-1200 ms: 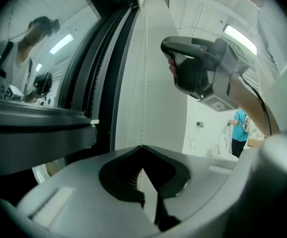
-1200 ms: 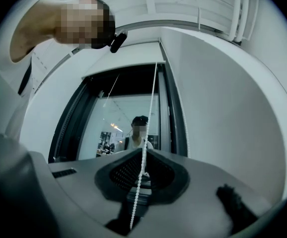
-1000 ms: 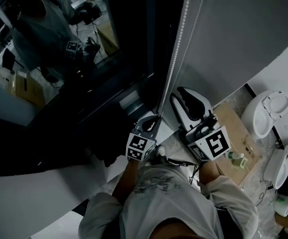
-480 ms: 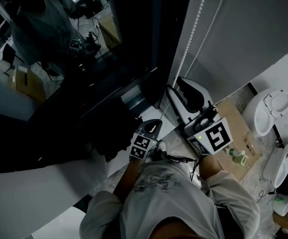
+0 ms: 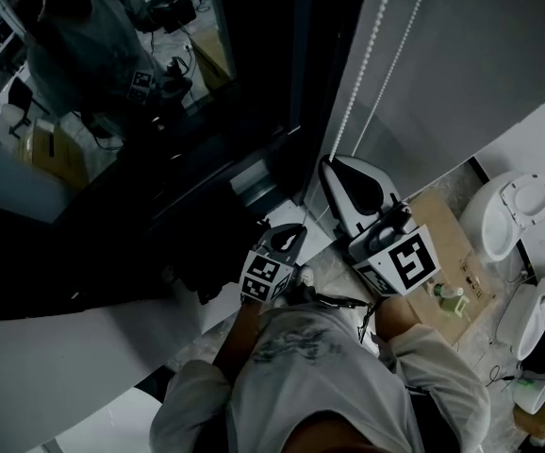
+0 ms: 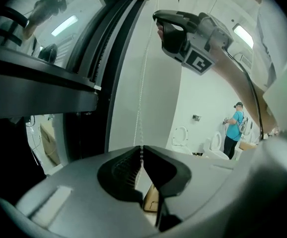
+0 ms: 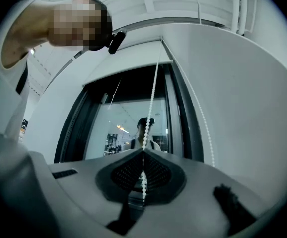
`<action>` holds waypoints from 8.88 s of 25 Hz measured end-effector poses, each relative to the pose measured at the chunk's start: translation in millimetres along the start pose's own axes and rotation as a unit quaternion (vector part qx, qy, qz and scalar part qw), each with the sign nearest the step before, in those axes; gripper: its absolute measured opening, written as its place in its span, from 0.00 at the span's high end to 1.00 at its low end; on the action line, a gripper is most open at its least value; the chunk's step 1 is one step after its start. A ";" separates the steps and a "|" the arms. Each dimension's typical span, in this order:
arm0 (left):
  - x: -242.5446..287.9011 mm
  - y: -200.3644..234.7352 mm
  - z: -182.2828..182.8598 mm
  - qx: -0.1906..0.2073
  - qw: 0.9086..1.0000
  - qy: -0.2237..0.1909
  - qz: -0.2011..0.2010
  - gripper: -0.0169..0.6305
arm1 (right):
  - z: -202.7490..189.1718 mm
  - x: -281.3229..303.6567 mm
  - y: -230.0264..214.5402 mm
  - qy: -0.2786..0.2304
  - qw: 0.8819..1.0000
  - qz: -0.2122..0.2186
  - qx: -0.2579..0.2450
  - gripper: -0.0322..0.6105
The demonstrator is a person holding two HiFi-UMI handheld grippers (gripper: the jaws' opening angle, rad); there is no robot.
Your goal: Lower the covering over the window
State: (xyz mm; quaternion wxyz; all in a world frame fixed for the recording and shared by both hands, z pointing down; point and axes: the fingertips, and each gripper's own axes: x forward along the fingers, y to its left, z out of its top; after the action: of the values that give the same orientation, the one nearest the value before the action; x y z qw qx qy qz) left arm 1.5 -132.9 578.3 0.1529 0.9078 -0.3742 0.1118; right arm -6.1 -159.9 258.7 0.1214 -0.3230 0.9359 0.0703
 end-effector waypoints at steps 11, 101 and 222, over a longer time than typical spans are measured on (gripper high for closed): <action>-32.6 -19.1 74.8 0.001 0.995 -0.089 -0.043 0.75 | -18.4 -13.6 6.8 0.023 1.000 -0.002 -0.019 0.92; -65.5 -21.6 151.6 0.079 0.985 -0.154 -0.027 0.94 | -22.7 -4.8 20.9 0.024 1.000 0.009 -0.015 0.92; -103.1 -57.9 266.1 0.087 0.953 -0.276 -0.088 0.82 | -95.0 -48.8 30.8 0.116 0.993 -0.018 0.002 0.92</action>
State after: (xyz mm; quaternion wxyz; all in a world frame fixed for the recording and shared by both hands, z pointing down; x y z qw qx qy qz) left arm -5.2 -123.5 287.3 -0.0269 0.9424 -0.3090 -0.1249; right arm -5.4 -127.2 364.8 0.0136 -0.3455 0.9379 0.0278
